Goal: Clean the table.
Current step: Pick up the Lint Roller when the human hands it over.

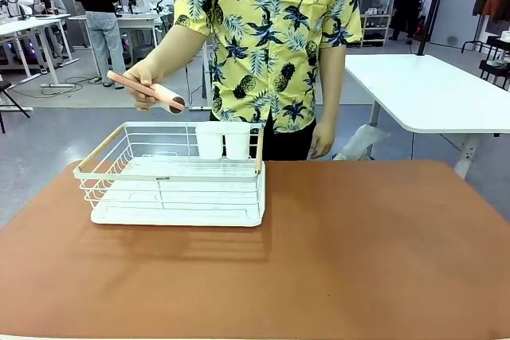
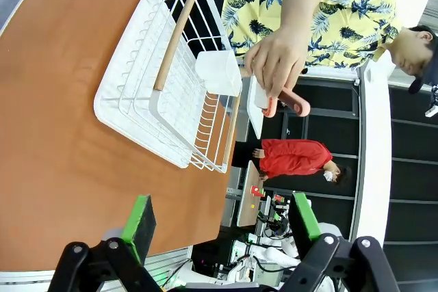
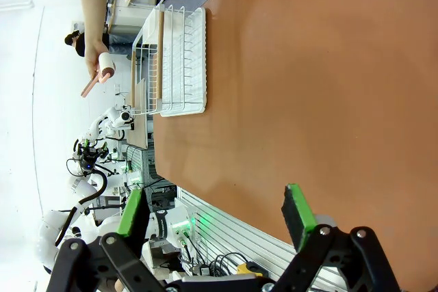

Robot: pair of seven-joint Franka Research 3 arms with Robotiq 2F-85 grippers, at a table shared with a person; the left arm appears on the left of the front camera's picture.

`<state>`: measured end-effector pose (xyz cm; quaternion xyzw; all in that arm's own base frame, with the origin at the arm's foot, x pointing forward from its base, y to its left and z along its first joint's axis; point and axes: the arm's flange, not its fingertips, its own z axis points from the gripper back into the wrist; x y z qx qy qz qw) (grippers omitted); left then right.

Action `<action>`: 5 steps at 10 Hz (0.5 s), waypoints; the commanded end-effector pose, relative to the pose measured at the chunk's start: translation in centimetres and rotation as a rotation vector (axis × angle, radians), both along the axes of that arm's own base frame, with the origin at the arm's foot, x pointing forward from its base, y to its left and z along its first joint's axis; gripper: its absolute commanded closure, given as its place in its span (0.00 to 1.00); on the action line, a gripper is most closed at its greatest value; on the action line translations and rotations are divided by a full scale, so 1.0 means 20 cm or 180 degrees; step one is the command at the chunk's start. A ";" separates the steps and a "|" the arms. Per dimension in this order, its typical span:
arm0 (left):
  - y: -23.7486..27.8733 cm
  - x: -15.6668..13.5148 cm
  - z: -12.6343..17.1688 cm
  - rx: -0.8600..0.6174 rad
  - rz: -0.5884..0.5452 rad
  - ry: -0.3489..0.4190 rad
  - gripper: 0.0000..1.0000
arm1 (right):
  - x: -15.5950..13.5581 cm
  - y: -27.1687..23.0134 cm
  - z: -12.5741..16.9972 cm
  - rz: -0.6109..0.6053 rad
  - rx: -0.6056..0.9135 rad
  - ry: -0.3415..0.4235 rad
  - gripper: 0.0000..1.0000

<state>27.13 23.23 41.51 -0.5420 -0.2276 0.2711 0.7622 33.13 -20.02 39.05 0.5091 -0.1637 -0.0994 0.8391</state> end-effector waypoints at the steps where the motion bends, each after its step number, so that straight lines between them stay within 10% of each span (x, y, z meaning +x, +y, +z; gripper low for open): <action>1: 0.01 -0.01 0.00 -0.0028 -0.0009 -0.0034 0.00 | 0.00 0.01 0.01 -0.0010 0.0046 -0.0039 0.00; 3: 0.00 0.00 0.00 0.0000 0.0000 0.0000 0.00 | 0.00 0.01 0.01 -0.0010 0.0046 -0.0039 0.00; 5: -0.11 0.01 0.30 -0.0017 0.0079 0.0098 0.00 | 0.00 0.01 0.01 -0.0010 0.0046 -0.0039 0.00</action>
